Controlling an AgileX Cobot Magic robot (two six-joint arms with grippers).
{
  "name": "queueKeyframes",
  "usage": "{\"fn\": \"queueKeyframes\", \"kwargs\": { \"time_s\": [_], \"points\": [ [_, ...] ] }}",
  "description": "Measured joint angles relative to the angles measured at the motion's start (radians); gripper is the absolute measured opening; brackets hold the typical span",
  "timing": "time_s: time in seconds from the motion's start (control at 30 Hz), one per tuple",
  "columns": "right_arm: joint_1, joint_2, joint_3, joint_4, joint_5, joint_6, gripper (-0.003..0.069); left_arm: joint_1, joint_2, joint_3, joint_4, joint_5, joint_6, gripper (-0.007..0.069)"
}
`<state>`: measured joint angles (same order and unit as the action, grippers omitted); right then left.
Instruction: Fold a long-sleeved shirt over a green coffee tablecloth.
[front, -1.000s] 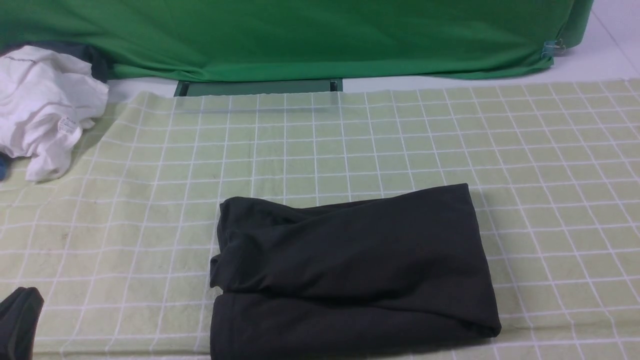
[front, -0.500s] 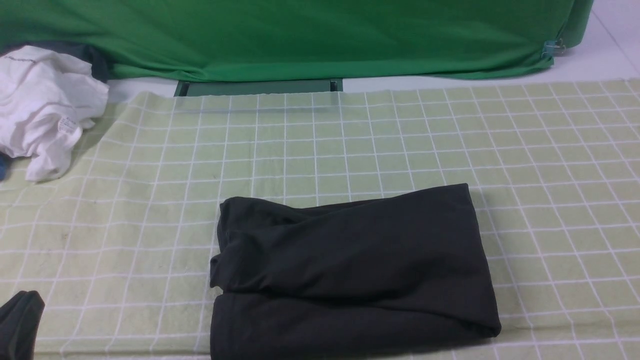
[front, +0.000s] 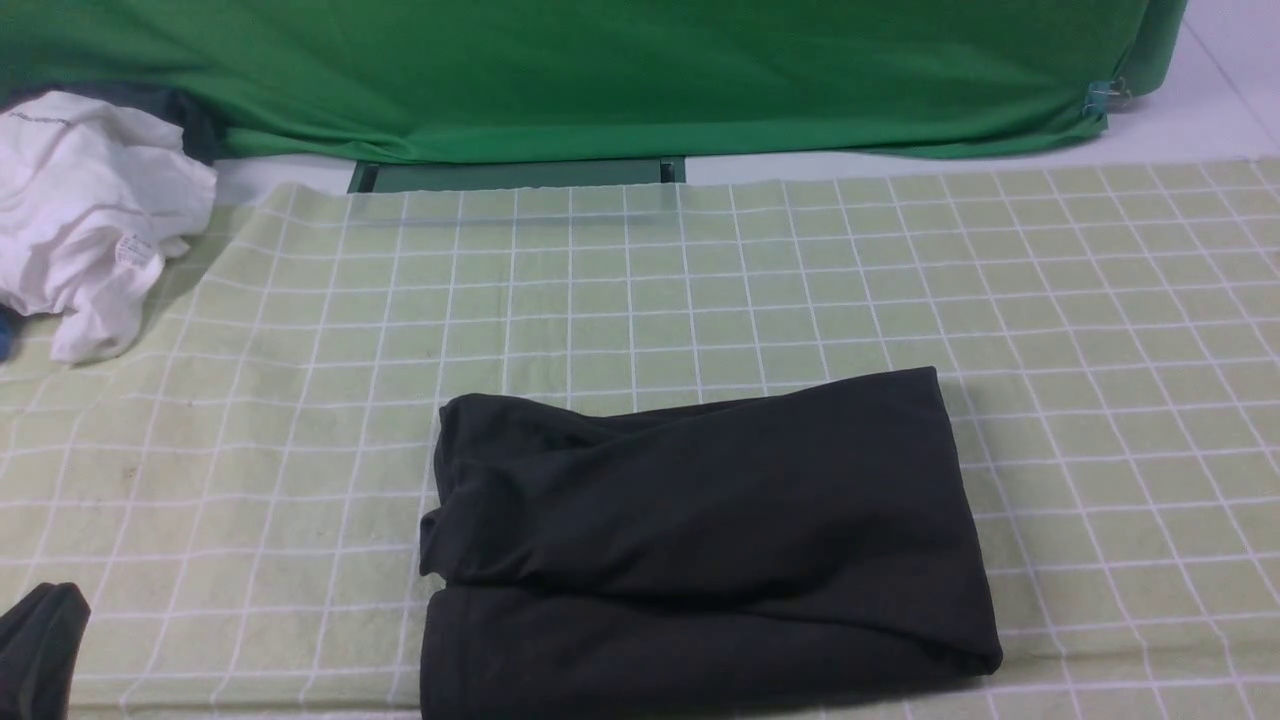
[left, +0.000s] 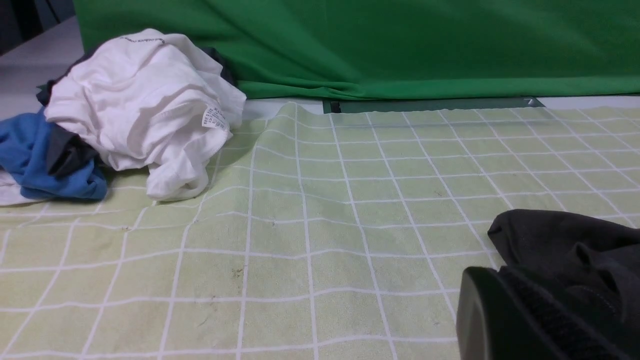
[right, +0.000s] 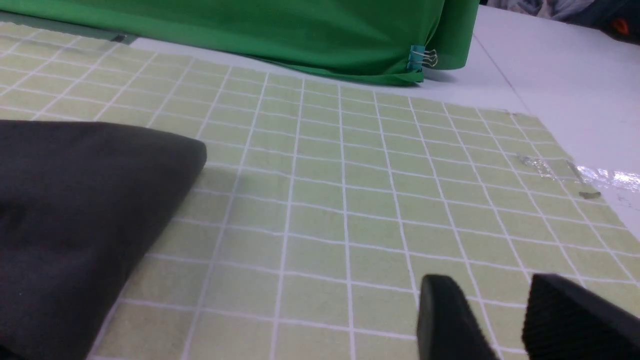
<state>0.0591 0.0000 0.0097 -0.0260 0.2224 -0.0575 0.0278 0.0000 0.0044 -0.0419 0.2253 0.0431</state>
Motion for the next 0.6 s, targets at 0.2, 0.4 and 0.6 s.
{"fn": "queueKeyframes", "kwargs": {
  "time_s": [0.2, 0.4, 0.6],
  "points": [
    [0.000, 0.000, 0.000, 0.000, 0.000, 0.000, 0.0239, 0.000, 0.000, 0.000, 0.001, 0.000, 0.000, 0.0015],
    [0.000, 0.000, 0.000, 0.000, 0.000, 0.004, 0.0239, 0.000, 0.000, 0.000, 0.010, 0.000, 0.000, 0.0015],
    [0.000, 0.000, 0.000, 0.000, 0.000, 0.013, 0.0239, 0.000, 0.000, 0.000, 0.011, 0.000, 0.000, 0.0015]
  ]
}}
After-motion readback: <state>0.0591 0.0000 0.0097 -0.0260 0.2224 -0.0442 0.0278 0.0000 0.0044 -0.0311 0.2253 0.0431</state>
